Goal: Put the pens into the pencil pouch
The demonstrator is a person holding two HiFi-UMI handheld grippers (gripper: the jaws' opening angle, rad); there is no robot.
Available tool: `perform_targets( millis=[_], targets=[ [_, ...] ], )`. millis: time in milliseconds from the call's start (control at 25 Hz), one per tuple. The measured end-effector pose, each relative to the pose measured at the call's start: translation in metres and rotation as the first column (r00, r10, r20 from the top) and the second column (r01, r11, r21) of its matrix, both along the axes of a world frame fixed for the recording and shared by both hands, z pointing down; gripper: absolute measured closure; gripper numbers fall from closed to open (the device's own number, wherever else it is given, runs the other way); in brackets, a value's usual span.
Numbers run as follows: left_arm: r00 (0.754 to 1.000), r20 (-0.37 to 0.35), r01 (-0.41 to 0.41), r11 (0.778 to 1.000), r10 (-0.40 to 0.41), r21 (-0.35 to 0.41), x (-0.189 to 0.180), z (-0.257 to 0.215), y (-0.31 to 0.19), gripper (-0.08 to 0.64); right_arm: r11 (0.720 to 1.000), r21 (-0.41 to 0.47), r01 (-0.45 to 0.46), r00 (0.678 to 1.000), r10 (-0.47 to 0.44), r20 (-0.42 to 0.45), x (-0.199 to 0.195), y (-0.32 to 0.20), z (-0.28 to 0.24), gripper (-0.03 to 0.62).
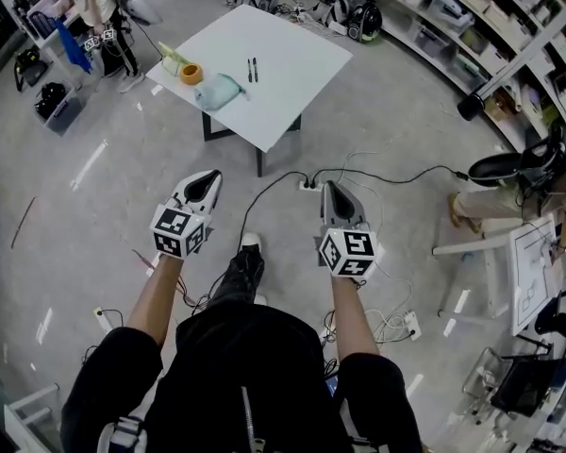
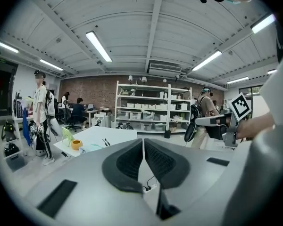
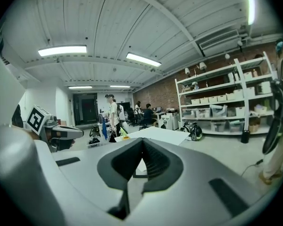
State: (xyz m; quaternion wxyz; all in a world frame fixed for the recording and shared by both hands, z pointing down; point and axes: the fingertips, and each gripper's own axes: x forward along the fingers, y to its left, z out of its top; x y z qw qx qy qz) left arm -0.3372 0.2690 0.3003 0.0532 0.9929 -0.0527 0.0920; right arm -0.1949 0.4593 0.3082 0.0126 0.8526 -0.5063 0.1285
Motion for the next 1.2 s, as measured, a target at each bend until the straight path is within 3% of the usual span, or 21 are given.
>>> perform_targets(
  millis=[640,1200],
  targets=[
    [1.000,0.023,-0.004,0.999,0.004,-0.035,0.153,0.018,-0.144,0.528,0.998,-0.055,0.024,1.000,-0.024,0.006,0.139,-0.145,0.008,0.586],
    [0.996,0.045,0.075,0.997,-0.073,-0.035,0.207,0.036,-0.232,0.526,0.992,-0.065,0.109,0.994,-0.107,0.040,0.205,-0.251,0.032,0.586]
  ],
)
